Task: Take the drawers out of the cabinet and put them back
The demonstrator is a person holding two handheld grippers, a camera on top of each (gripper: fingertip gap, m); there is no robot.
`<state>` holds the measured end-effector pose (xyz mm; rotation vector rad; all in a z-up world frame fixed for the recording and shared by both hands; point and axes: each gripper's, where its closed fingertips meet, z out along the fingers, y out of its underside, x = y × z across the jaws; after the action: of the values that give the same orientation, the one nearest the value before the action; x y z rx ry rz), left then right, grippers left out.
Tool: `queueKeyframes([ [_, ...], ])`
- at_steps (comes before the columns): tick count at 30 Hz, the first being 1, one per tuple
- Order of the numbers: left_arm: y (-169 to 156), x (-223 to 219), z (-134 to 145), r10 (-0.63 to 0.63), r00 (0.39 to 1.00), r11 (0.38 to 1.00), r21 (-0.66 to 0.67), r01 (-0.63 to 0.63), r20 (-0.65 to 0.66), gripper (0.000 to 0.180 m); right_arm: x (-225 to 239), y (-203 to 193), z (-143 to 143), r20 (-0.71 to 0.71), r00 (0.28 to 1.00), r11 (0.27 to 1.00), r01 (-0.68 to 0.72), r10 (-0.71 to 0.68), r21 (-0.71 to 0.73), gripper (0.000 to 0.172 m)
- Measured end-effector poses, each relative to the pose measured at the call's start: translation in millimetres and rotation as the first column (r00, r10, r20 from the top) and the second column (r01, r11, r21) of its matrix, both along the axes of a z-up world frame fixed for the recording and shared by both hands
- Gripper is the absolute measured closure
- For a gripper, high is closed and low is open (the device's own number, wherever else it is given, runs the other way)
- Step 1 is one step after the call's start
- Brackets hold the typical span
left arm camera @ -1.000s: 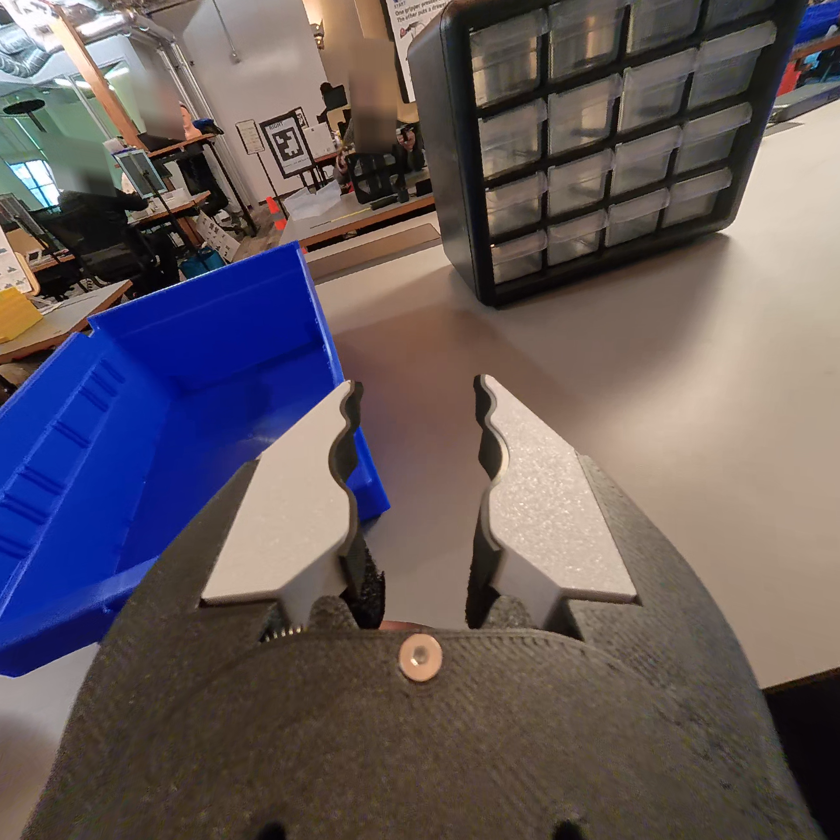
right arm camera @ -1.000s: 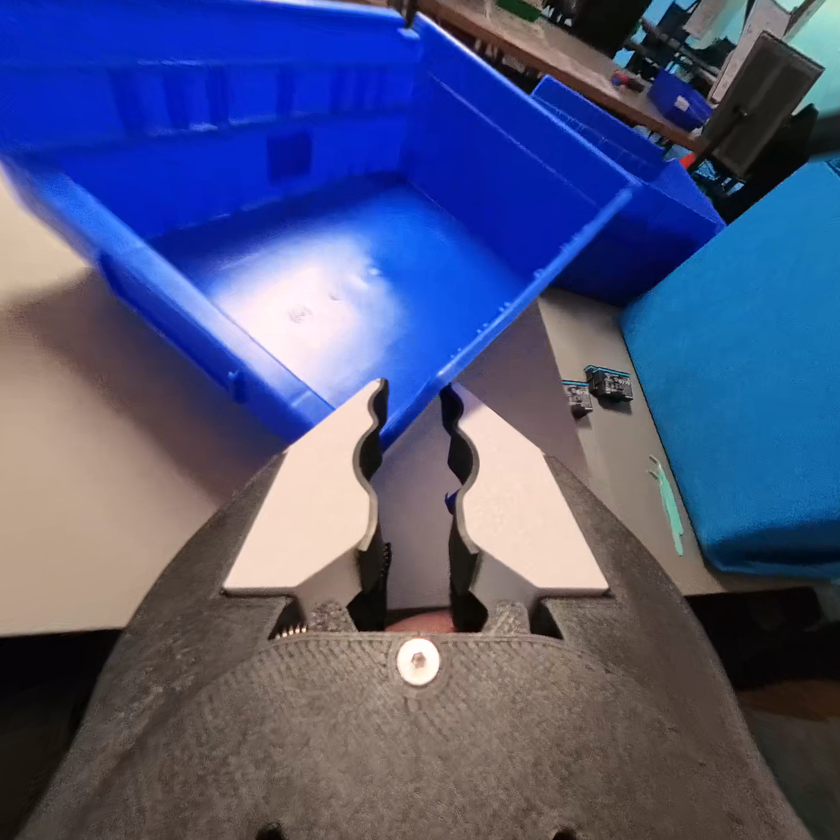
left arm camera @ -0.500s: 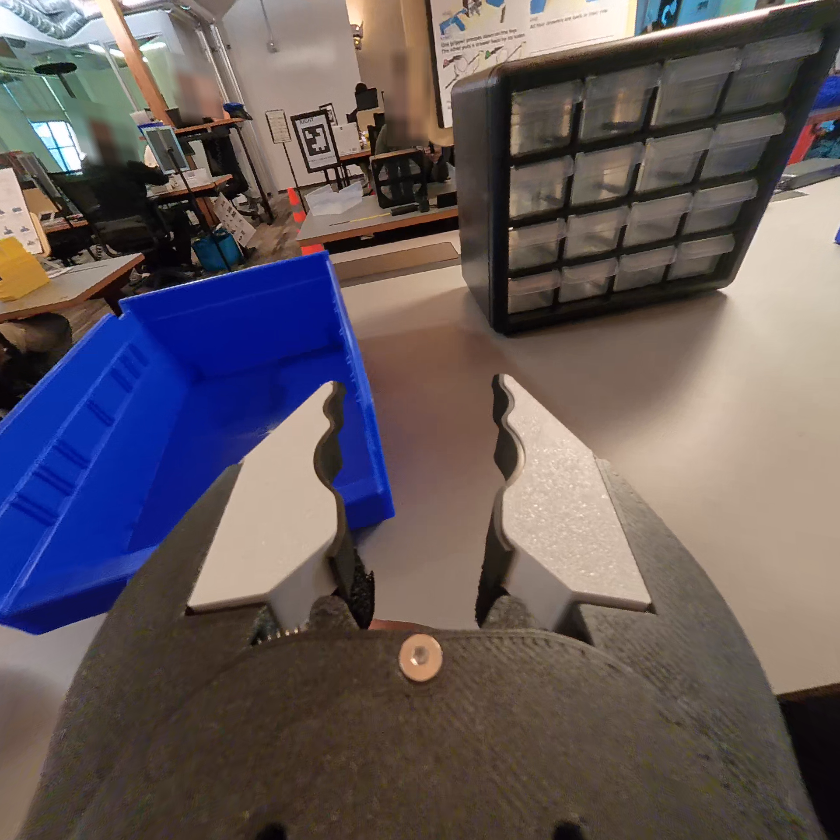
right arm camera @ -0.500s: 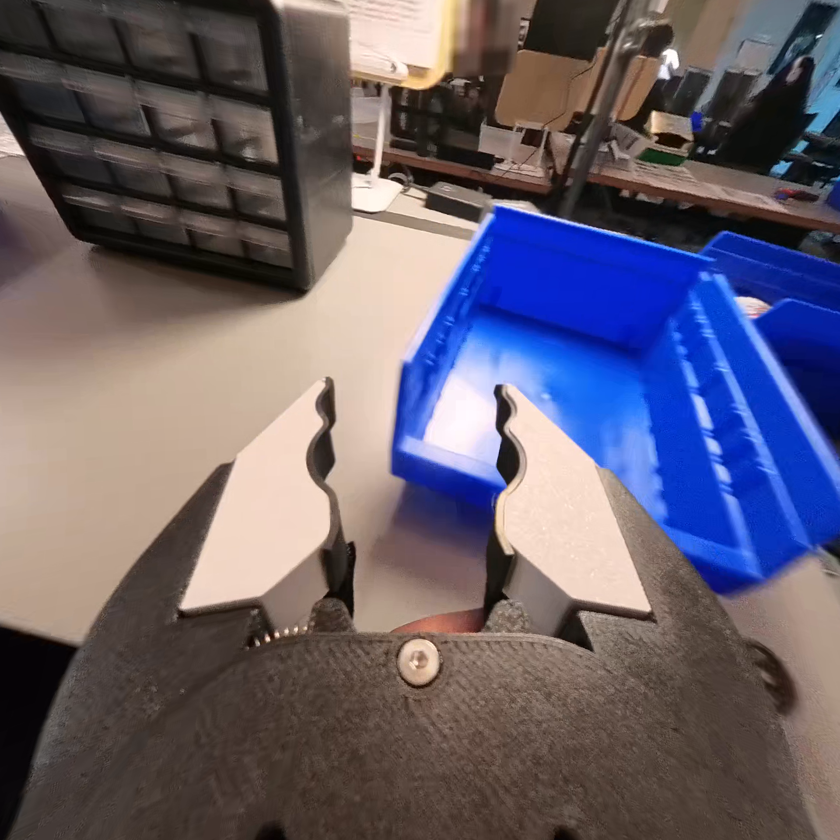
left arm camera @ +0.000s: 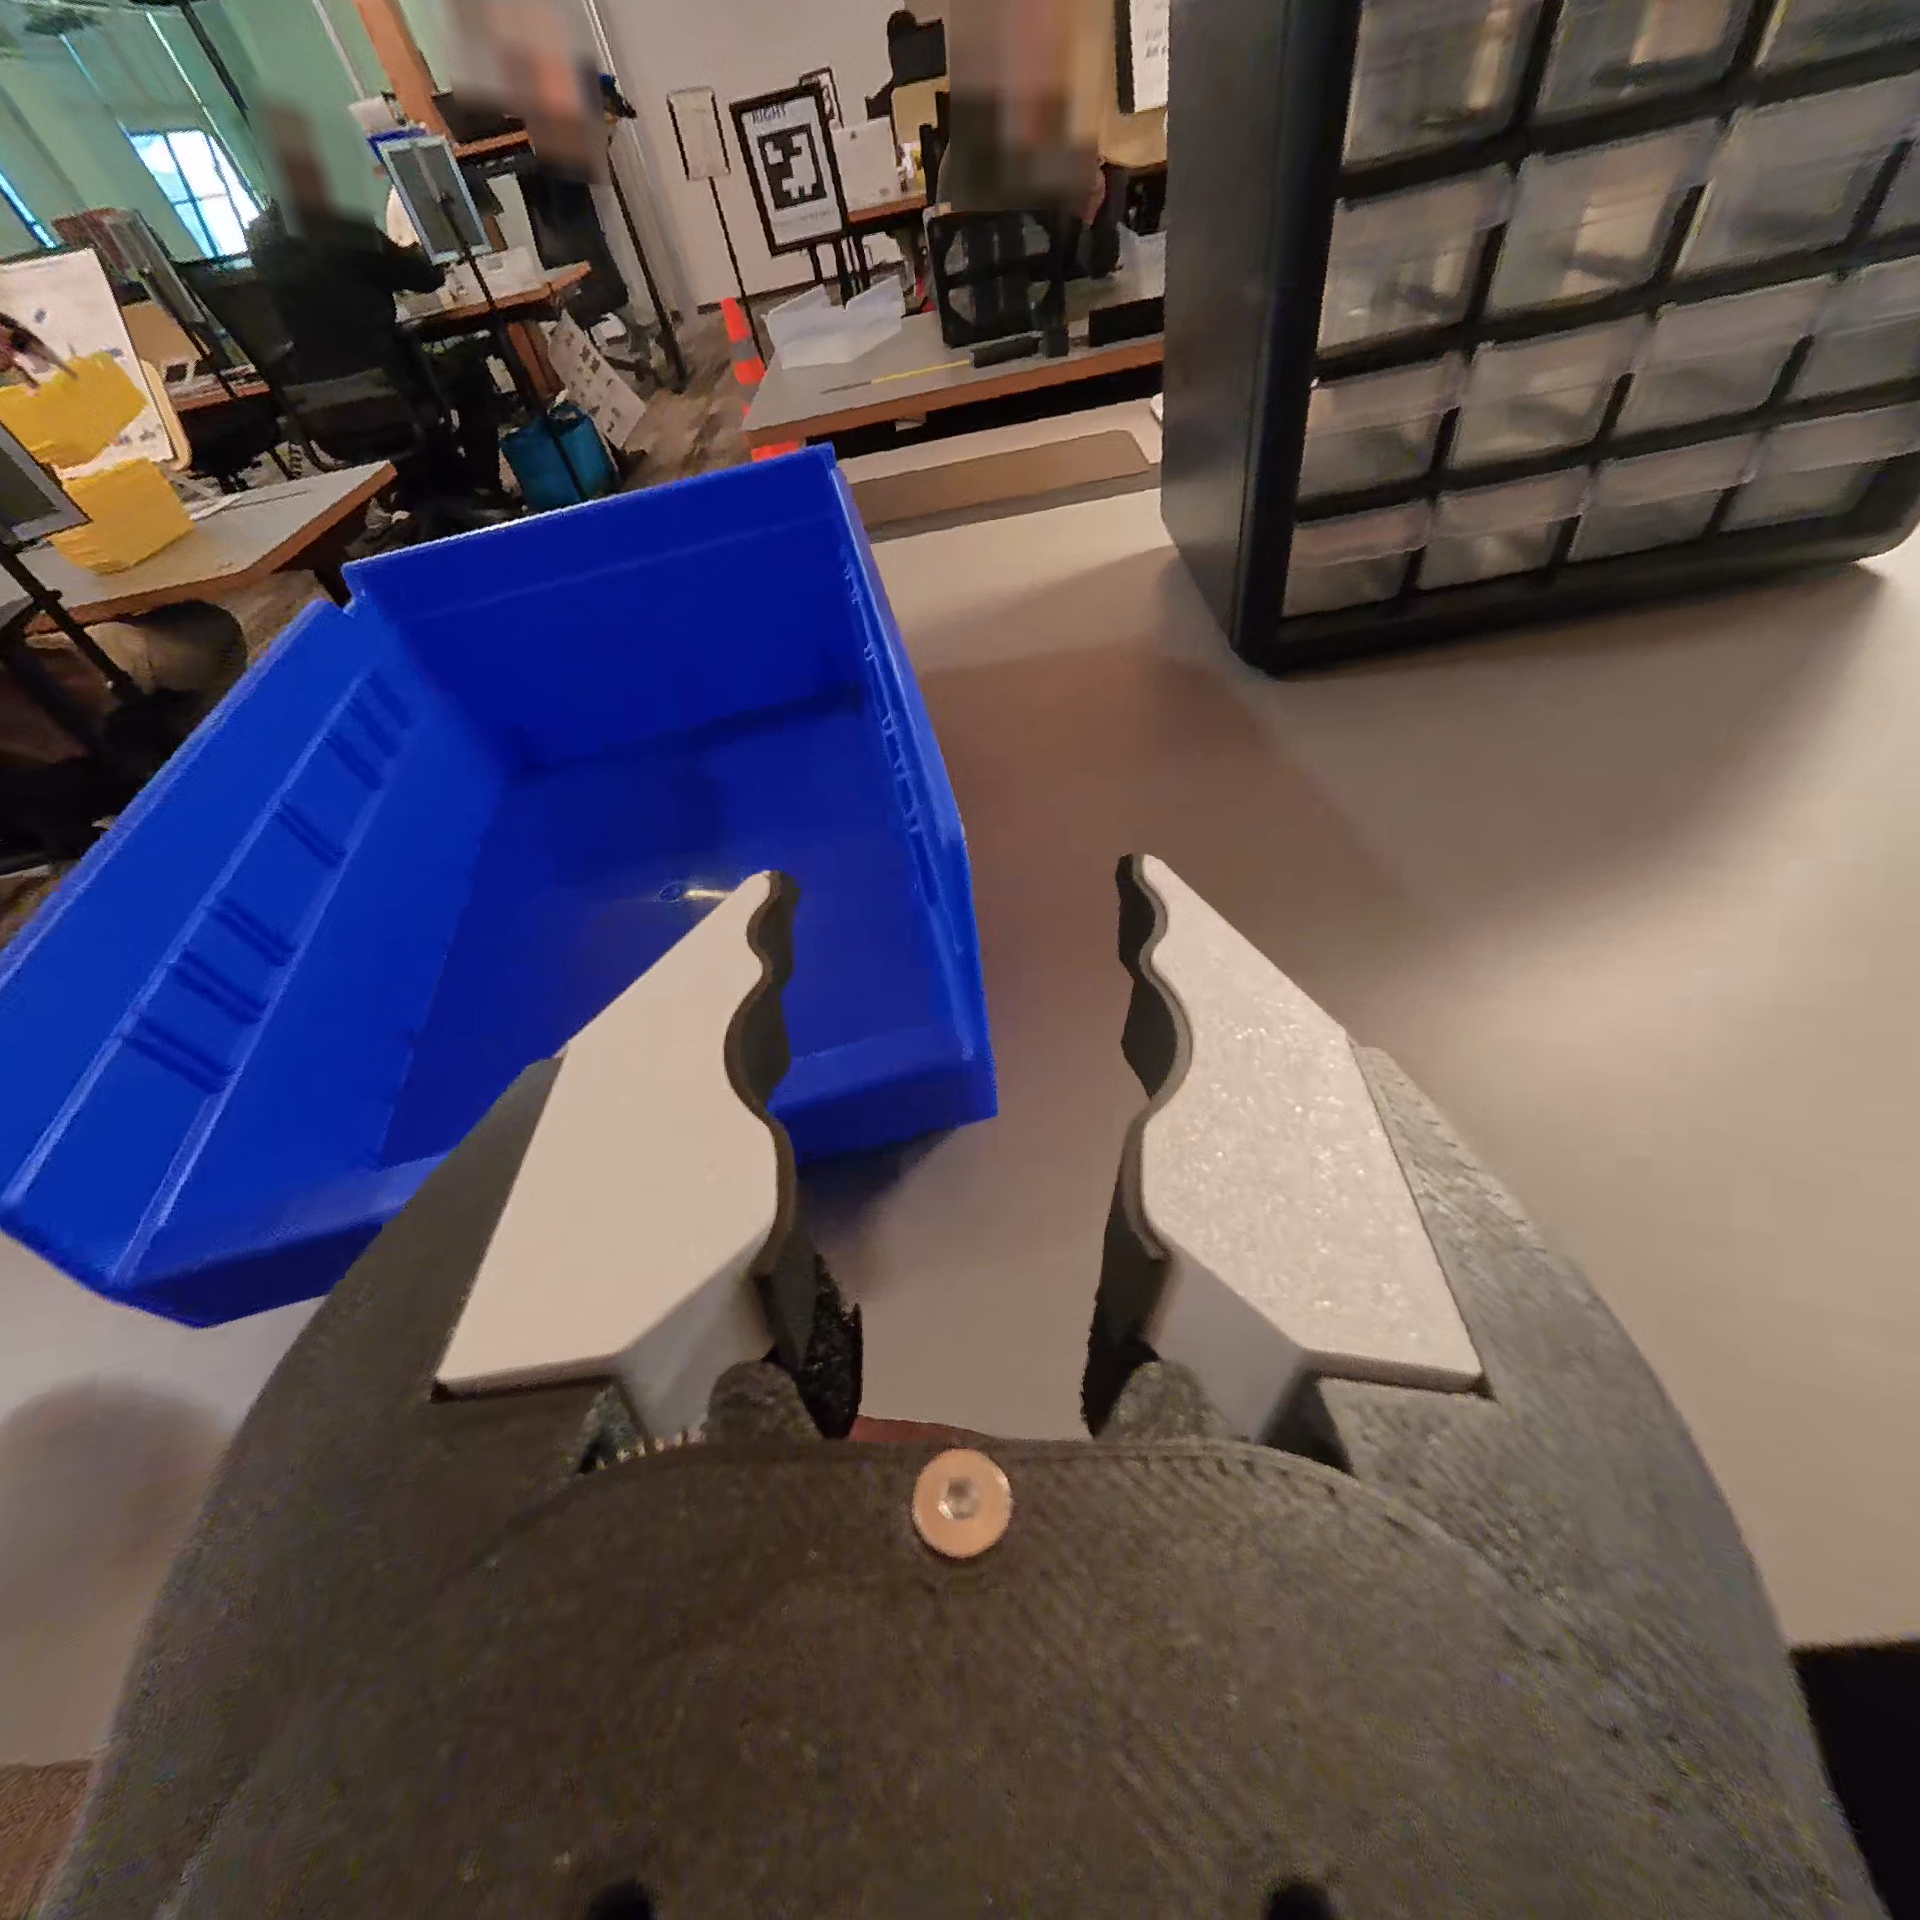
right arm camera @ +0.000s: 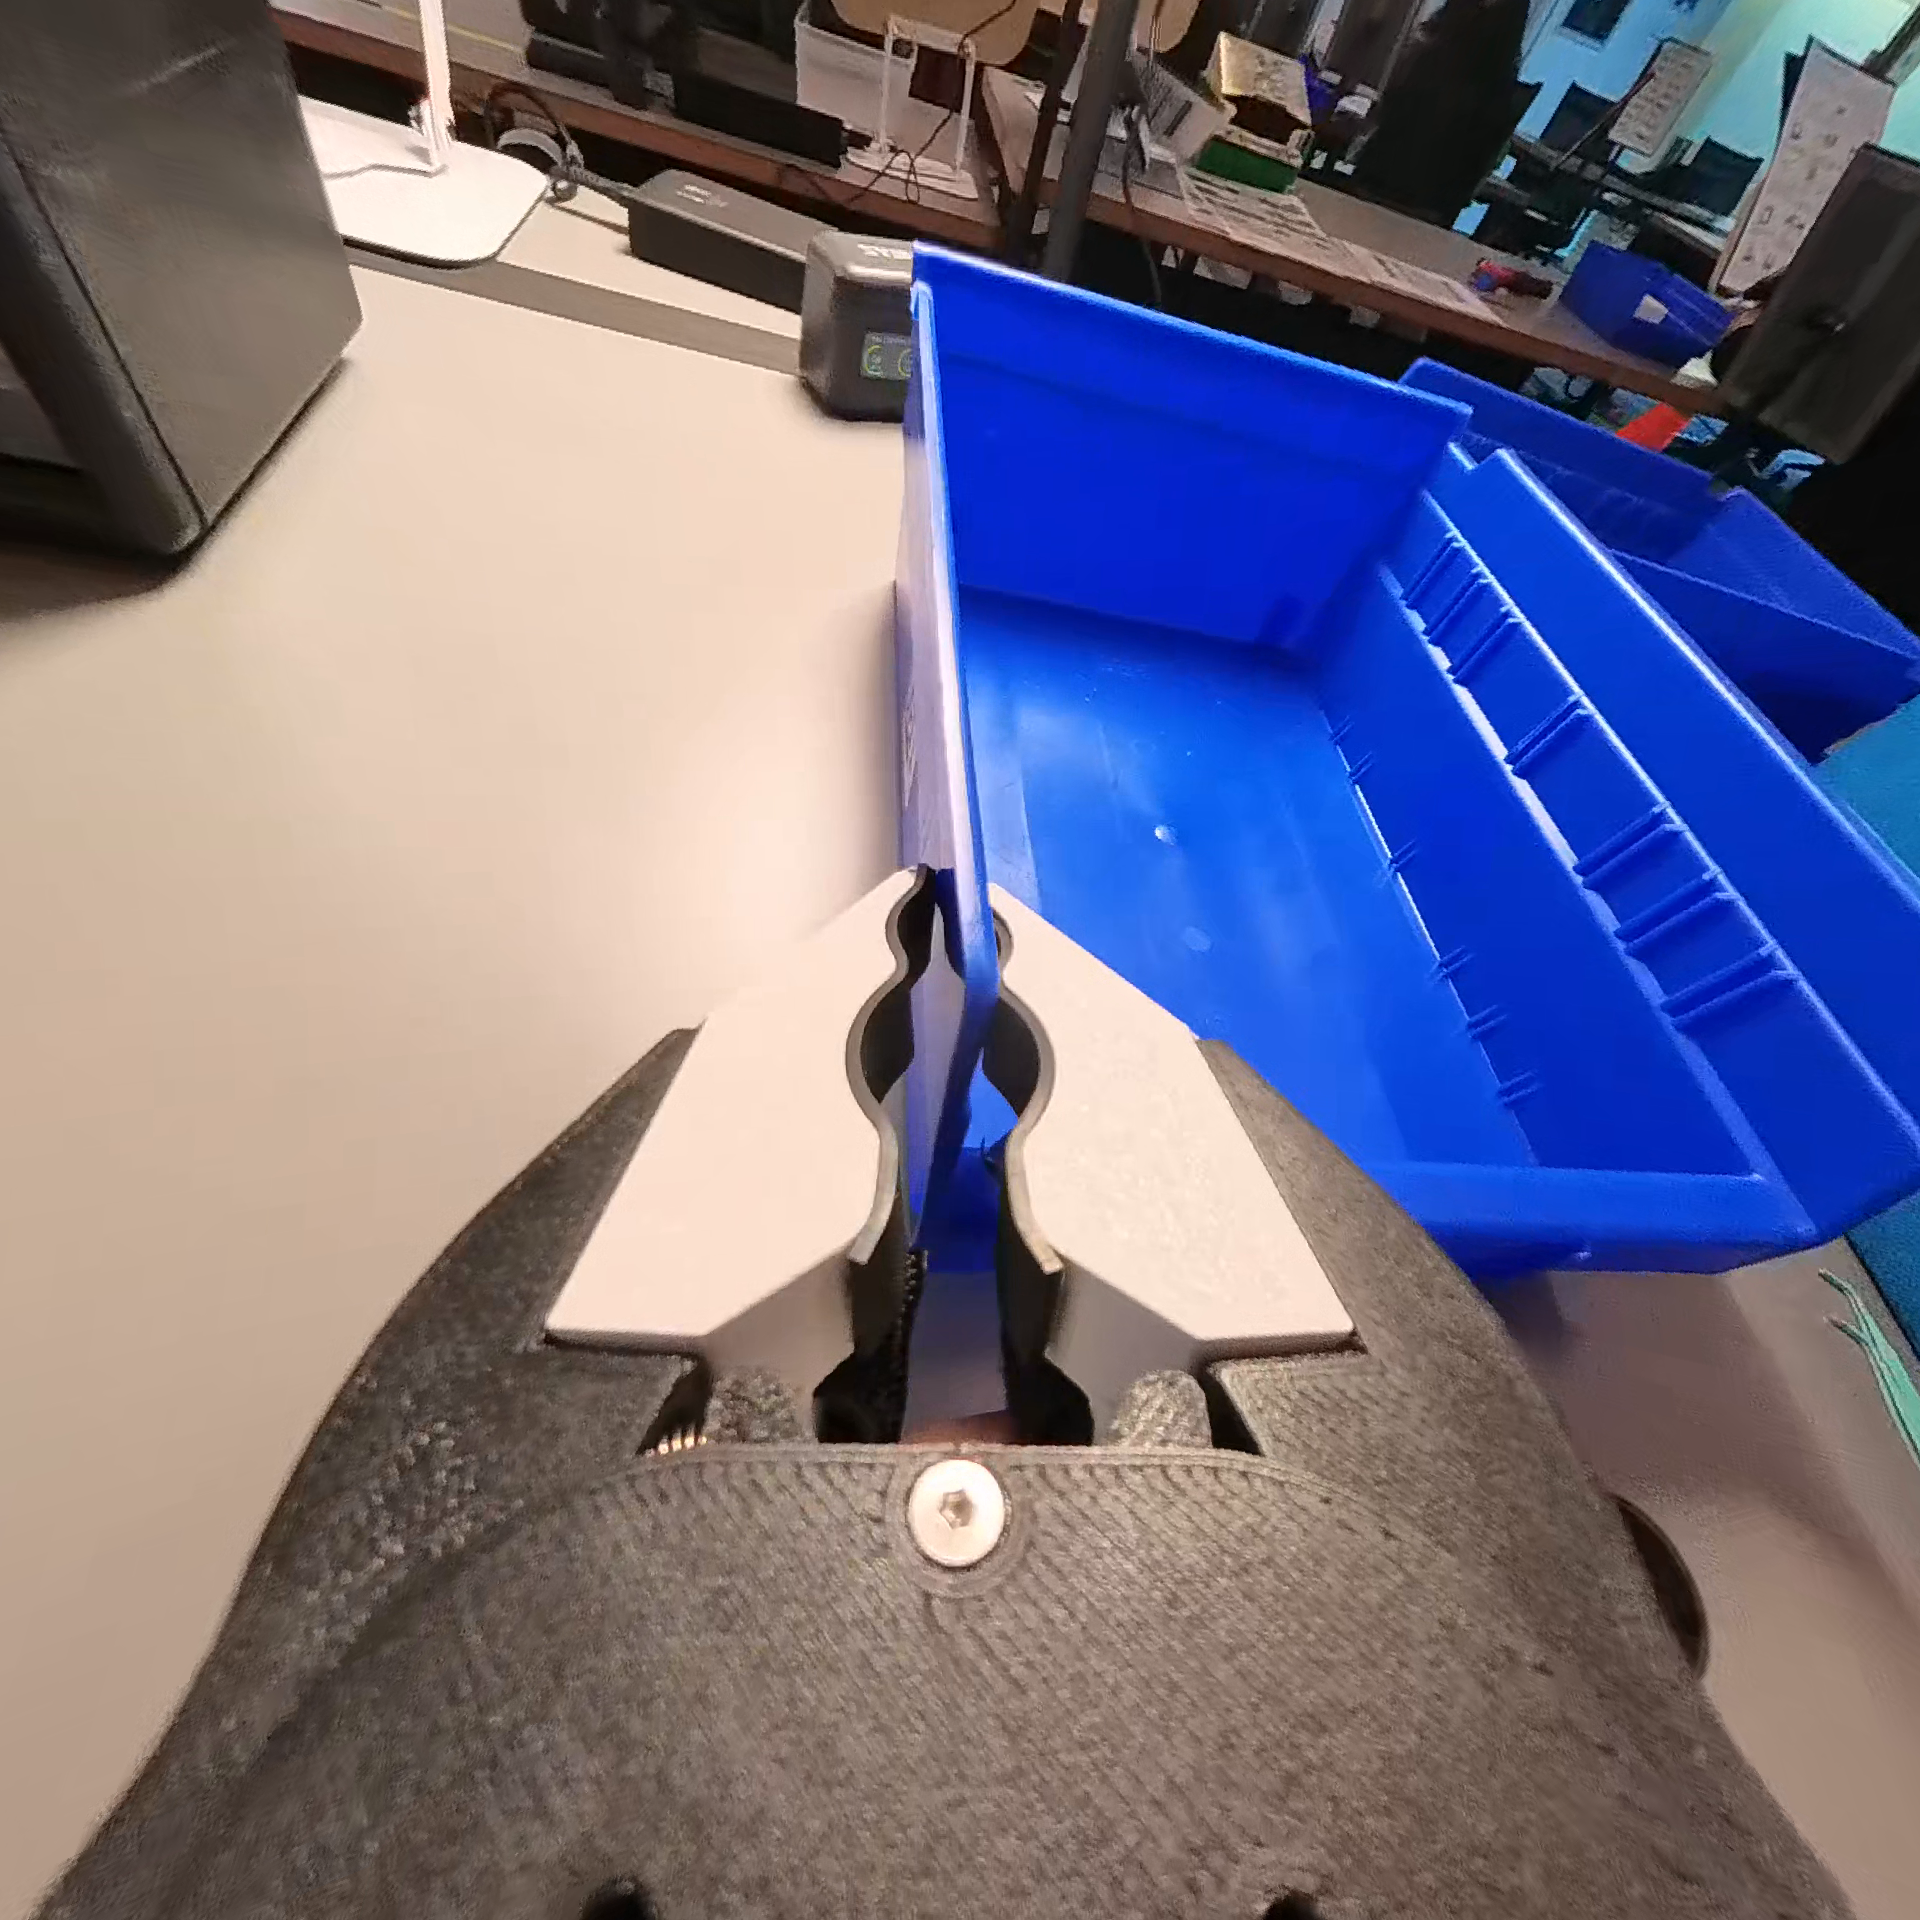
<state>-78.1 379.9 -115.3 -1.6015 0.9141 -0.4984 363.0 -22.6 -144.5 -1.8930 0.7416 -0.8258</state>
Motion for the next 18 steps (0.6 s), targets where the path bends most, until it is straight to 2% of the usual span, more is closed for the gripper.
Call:
queueKeyframes([
  [3, 13, 16, -10, 0.021, 0.998, 1.0, 0.014, -0.02, -0.061, 0.131, 3, -5, 0, -0.004, 1.0, 1.0, -0.009, 0.009, -0.001, 0.165],
  [5, 28, 19, -17, 0.059, 0.992, 0.998, 0.037, -0.055, -0.108, 0.161, 5, -9, 0, -0.003, 1.0, 1.0, -0.008, 0.008, 0.0, 0.165],
  [7, 38, 19, -18, 0.061, 0.992, 0.998, 0.04, -0.057, -0.113, 0.177, 6, -13, 0, -0.006, 1.0, 1.0, -0.005, 0.005, 0.007, 0.165],
  [13, 84, -12, -20, 0.127, 0.986, 0.992, 0.032, -0.124, -0.108, 0.177, 11, -31, 1, -0.002, 1.0, 1.0, 0.0, 0.0, 0.005, 0.165],
  [18, 113, -15, -21, 0.066, 0.987, 0.997, 0.041, -0.061, -0.145, 0.178, 24, -37, 0, 0.003, 1.0, 1.0, -0.002, 0.002, -0.007, 0.165],
])
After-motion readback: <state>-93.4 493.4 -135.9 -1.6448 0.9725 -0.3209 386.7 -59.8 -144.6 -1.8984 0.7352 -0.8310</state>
